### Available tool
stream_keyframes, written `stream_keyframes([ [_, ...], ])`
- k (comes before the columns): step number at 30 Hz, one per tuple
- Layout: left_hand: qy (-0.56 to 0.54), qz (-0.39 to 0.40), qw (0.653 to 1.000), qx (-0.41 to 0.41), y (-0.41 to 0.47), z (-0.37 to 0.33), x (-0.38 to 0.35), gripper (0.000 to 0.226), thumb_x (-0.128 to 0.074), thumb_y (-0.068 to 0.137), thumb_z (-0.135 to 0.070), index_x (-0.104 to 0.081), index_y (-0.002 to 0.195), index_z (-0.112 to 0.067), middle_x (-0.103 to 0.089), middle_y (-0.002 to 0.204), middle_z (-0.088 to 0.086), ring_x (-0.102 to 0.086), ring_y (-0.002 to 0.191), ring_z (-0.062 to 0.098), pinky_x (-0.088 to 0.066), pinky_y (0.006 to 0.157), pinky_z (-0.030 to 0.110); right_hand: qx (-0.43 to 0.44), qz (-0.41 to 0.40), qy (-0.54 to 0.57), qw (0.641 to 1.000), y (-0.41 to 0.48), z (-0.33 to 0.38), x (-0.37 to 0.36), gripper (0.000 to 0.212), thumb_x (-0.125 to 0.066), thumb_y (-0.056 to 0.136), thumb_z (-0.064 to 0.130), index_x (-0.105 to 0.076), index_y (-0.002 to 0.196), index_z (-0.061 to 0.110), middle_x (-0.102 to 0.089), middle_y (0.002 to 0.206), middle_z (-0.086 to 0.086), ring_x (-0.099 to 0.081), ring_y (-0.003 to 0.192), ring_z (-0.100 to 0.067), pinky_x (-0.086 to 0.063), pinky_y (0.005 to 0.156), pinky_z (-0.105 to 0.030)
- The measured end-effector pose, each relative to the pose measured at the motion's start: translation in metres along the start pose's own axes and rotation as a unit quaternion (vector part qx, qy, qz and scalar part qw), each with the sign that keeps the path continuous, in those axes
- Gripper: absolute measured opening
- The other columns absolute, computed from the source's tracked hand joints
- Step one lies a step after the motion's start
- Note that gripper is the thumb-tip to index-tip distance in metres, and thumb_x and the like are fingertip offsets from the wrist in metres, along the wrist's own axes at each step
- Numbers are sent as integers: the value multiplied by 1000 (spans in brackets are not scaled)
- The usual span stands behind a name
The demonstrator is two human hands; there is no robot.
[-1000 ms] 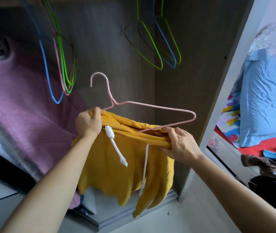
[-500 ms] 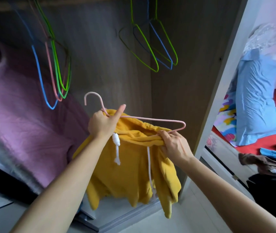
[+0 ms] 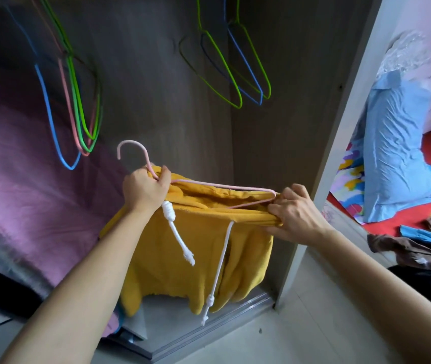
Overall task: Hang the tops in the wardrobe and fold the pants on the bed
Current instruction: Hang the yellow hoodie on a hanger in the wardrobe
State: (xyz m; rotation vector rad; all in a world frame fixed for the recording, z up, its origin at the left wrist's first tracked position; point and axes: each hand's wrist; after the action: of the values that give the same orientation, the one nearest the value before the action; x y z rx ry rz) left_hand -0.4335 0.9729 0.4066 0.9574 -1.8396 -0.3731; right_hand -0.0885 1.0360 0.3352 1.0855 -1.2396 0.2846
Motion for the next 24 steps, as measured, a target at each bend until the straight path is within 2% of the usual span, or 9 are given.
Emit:
stream_keyframes([
  [3,15,5,996,-88,2,4,1,44,-54,86,-37,-64,62,-2,-61,53,15,-58,48,37,-37,51,27,27,-11,-37,999,2,-6,4,41,-51,91,59,-70,87,22,-72,84,3,-62,85,-21,-35,102,-45],
  [6,24,30,991,-128,2,7,2,44,-50,87,-37,-60,58,-5,-57,49,11,-54,44,35,-38,48,27,64,-7,-64,996,0,-6,4,48,-50,93,63,-70,91,20,-72,86,-1,-64,84,-22,-36,101,-42],
  [9,14,56,989,-135,1,11,3,42,-52,87,-35,-56,56,-7,-49,45,3,-51,42,31,-35,46,24,71,-4,-62,996,-2,-3,2,46,-56,90,65,-70,94,21,-72,90,0,-64,85,-22,-39,100,-42],
  [12,-1,85,987,-139,0,13,5,42,-51,87,-37,-54,55,-10,-45,44,-1,-48,41,24,-31,45,22,38,12,-40,998,-4,-4,3,41,-68,82,64,-71,96,25,-73,92,3,-64,89,-21,-41,100,-46],
  [15,-32,112,987,-109,2,12,6,42,-51,85,-38,-55,55,-9,-50,46,3,-50,44,23,-37,44,26,21,24,-20,999,-2,-10,11,37,-62,82,59,-74,97,28,-74,95,6,-63,92,-19,-42,100,-47],
  [17,-70,112,988,-83,3,13,7,39,-53,83,-37,-53,53,-12,-49,46,1,-50,44,19,-35,43,23,14,17,-17,1000,-4,-15,15,34,-60,85,55,-74,94,26,-73,93,7,-62,90,-18,-44,99,-45],
  [19,-95,114,986,-71,4,13,8,37,-54,83,-38,-51,52,-16,-48,46,-2,-49,43,15,-32,43,19,9,14,-28,999,-7,-20,18,30,-65,87,52,-73,91,23,-73,91,5,-62,89,-19,-45,98,-44],
  [24,-23,179,979,-99,1,10,3,39,-50,80,-43,-40,50,-19,-43,43,-2,-43,41,15,-29,43,20,52,34,-75,995,-2,-20,26,26,-69,87,45,-74,93,20,-73,92,3,-63,87,-20,-47,96,-39],
])
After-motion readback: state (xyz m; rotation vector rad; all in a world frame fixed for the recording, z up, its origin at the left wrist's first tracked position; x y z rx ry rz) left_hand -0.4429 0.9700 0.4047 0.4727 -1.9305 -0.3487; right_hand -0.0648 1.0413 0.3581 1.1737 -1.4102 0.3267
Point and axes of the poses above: each hand's wrist, its own y-axis towards the middle knuckle, its own x-axis out of the back of the hand, z = x × y
